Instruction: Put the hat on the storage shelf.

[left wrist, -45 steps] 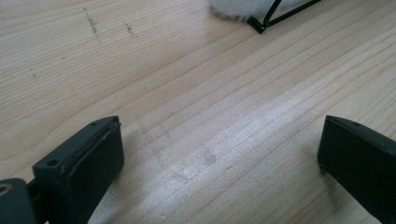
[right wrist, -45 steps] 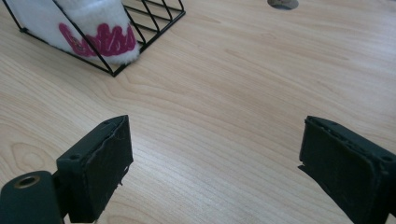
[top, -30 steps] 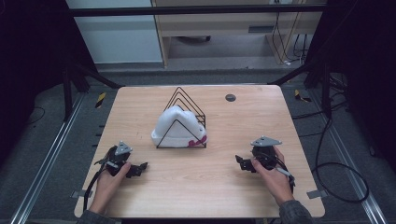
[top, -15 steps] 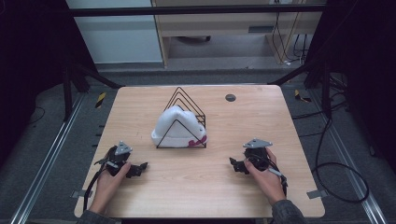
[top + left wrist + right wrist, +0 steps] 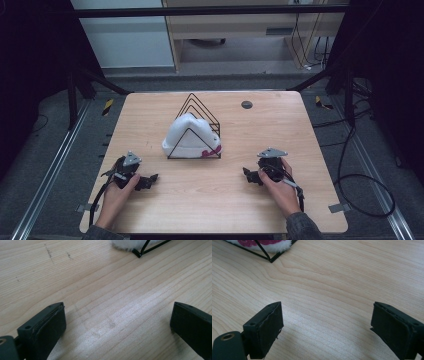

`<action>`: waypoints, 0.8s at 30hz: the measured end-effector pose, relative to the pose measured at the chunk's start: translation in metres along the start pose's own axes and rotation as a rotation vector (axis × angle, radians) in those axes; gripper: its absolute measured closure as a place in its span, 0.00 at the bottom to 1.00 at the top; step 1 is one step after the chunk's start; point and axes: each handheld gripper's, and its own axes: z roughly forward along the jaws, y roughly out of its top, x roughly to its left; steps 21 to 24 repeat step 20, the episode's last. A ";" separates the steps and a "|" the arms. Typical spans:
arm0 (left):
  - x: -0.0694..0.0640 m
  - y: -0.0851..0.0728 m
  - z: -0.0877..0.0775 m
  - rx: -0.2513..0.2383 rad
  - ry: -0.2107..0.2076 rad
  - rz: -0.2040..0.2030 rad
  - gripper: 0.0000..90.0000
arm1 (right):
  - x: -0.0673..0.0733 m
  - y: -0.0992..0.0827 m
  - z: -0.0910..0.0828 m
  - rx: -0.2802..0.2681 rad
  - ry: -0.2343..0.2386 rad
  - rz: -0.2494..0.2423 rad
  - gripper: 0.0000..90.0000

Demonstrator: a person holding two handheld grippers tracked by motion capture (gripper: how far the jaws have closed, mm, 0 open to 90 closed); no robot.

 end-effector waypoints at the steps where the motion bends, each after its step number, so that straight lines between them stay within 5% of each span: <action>1: 0.000 0.000 0.000 0.000 0.000 0.000 0.00 | 0.000 0.000 0.001 0.001 0.003 0.002 0.12; 24: 0.000 0.000 0.000 0.000 -0.003 0.000 0.00 | 0.010 -0.002 0.013 0.027 -0.032 -0.023 0.08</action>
